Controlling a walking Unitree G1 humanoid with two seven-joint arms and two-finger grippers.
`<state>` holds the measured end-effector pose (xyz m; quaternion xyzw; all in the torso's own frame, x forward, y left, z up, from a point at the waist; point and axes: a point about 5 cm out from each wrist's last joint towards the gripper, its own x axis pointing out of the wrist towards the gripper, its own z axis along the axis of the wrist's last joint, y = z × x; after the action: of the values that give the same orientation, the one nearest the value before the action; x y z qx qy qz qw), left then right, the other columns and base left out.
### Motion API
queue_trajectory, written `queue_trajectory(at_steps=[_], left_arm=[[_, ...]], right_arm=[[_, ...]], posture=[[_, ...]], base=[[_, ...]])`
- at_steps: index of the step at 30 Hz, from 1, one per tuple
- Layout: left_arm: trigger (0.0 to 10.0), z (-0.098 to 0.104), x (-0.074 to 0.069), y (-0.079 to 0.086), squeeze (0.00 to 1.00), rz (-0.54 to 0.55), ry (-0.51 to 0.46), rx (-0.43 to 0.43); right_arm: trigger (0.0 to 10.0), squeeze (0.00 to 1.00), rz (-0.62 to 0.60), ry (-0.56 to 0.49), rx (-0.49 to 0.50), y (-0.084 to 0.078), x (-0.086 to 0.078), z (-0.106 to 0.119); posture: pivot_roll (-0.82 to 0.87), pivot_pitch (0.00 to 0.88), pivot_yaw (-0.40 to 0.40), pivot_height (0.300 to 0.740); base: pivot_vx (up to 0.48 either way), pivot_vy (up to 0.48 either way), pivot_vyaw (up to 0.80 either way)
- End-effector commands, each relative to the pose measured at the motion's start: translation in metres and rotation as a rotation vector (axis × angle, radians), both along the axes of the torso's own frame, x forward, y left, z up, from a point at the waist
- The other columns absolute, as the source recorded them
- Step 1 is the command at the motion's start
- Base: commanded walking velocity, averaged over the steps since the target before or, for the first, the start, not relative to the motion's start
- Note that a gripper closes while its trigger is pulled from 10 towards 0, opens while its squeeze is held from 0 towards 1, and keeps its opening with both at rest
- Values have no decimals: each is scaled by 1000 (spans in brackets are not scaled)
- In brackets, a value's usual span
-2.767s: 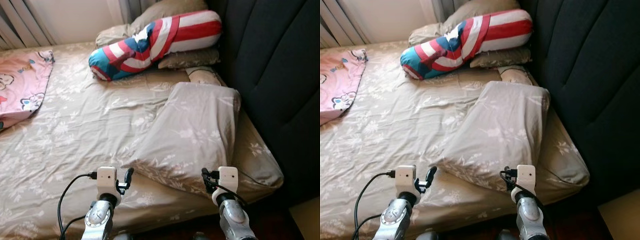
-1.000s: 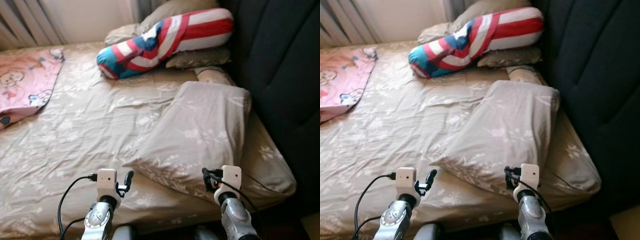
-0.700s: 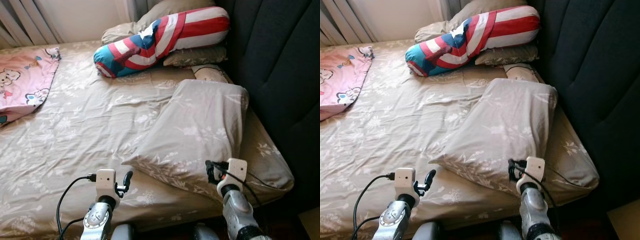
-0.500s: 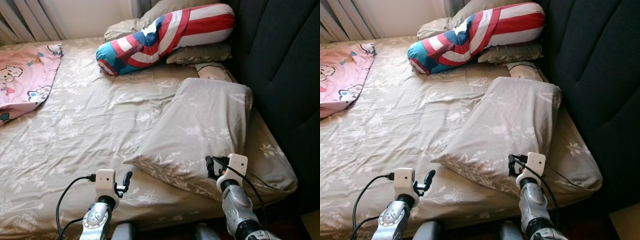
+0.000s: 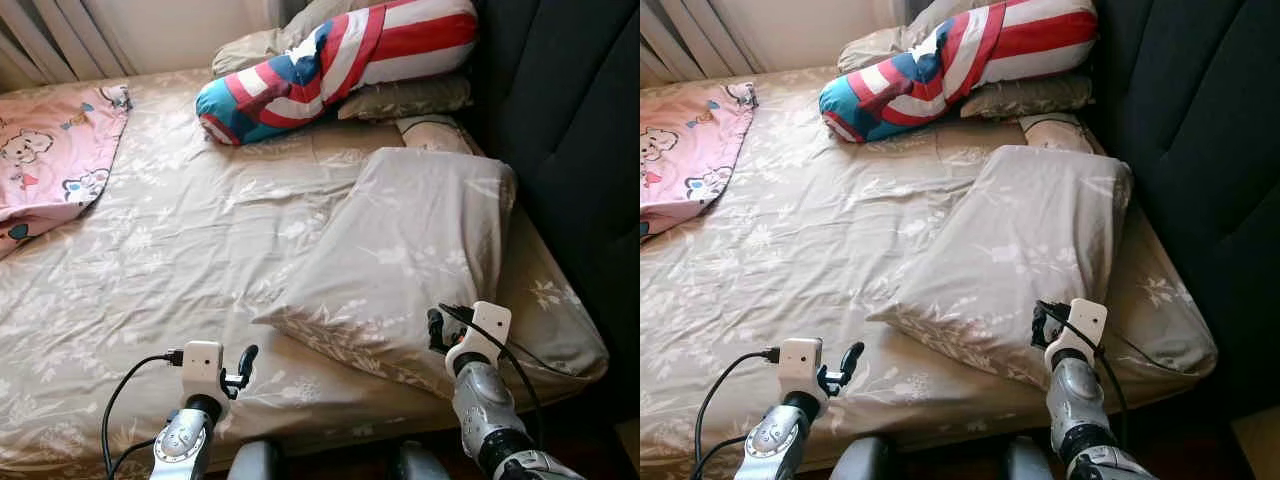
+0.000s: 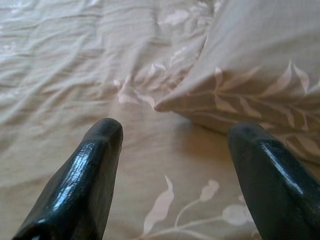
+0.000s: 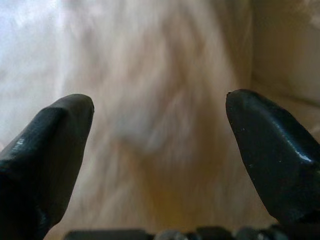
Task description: Clean up the room
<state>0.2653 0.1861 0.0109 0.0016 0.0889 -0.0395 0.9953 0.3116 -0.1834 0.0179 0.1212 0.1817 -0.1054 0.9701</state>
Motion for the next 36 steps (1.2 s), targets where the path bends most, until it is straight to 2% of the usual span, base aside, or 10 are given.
queue_trajectory(at_steps=[1,2,4,7,9,21,22,23,24,36], left_arm=[[10000,-5,-7,6,0,4,31,8],[10000,-5,-7,6,0,4,31,8],[10000,-6,-11,10,0,-2,36,16],[10000,-7,-15,12,0,-8,45,23],[10000,-8,-18,14,0,-11,49,26],[10000,-15,-43,22,0,-29,88,39],[10000,-16,-44,23,0,-28,92,40],[10000,-16,-45,23,0,-27,94,40],[10000,-17,-47,25,0,-26,97,40],[10000,-18,-42,22,0,-19,99,31]], right_arm=[[10000,0,4,81,18,2,-13,-16],[10000,0,4,81,18,2,-13,-16],[10000,0,18,179,43,5,-24,-30],[10000,0,53,225,123,14,-29,-38],[10000,0,76,252,126,18,-33,-42],[10000,0,2,260,182,11,-41,-47],[9098,0,-4,258,188,10,-40,-47],[9098,0,-7,256,189,10,-40,-47],[0,0,-3,239,200,11,-38,-45],[0,0,21,161,162,10,-27,-33]], posture=[[36,224,88,657],[36,224,88,657],[46,243,106,657],[51,254,117,657],[53,259,123,657],[94,311,156,657],[100,317,157,657],[100,317,157,657],[104,323,156,657],[96,321,142,657]], base=[[0,0,0],[0,0,0],[0,0,0],[0,0,0],[0,0,0],[0,0,0],[0,0,0],[0,0,0],[0,0,0],[0,0,0]])
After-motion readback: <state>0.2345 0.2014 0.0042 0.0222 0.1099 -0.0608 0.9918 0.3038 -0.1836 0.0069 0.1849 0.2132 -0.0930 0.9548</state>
